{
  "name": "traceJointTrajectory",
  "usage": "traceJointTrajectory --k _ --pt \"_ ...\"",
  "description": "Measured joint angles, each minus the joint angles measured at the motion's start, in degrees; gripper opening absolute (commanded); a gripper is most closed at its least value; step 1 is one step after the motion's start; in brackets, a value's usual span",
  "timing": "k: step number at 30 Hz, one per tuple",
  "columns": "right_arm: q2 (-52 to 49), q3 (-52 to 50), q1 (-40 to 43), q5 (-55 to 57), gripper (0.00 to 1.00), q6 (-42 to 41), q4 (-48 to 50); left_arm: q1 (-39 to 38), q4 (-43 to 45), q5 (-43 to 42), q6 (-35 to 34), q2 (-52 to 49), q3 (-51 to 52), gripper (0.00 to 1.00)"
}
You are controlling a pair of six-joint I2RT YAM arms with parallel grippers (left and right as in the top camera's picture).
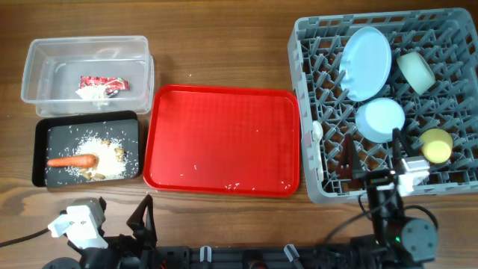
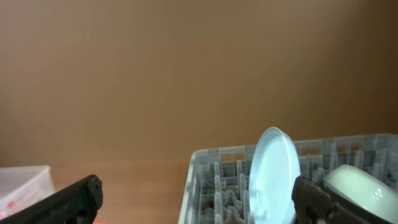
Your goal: Sort waste into correct bins and load items into the dishwasher rack
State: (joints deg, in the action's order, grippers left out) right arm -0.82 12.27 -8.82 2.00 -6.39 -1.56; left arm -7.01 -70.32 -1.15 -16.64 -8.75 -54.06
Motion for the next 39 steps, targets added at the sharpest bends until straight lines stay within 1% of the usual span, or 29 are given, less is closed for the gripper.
traceJointTrajectory --k 1,3,4,6,7,13,33,36,38,39 --pt "0.0 -4.0 0.4 0.0 1.0 0.9 6.1 0.0 0.0 0.0 0.0 0.0 0.0 1.0" --pt "0.0 -9.9 1.7 -0.1 1.0 2.0 12.1 0.0 0.0 0.0 0.0 0.0 0.0 1.0" --pt "0.1 -11.5 2.5 -0.5 1.0 2.2 10.4 0.0 0.0 0.0 0.0 0.0 0.0 1.0" --pt "0.2 -11.9 3.4 -1.9 1.0 4.1 3.0 0.0 0.0 0.0 0.0 0.0 0.0 1.0" --pt "0.1 -11.9 3.5 -2.7 1.0 5.0 1.3 0.0 0.0 0.0 0.0 0.0 0.0 1.0" --pt "0.2 -11.9 3.5 -4.3 1.0 6.7 1.5 0.0 0.0 0.0 0.0 0.0 0.0 1.0" --pt "0.2 -11.9 3.5 -4.6 1.0 6.7 1.5 0.0 0.0 0.0 0.0 0.0 0.0 1.0" --pt "0.2 -11.9 3.5 -4.6 1.0 6.7 1.5 1.9 0.0 0.0 0.0 0.0 0.1 1.0" --pt "0.2 -11.9 3.5 -4.6 1.0 6.7 1.5 4.0 3.4 0.0 0.0 0.3 1.6 1.0" --pt "0.2 -11.9 3.5 -4.6 1.0 6.7 1.5 5.0 8.2 0.1 0.0 1.5 4.3 1.0"
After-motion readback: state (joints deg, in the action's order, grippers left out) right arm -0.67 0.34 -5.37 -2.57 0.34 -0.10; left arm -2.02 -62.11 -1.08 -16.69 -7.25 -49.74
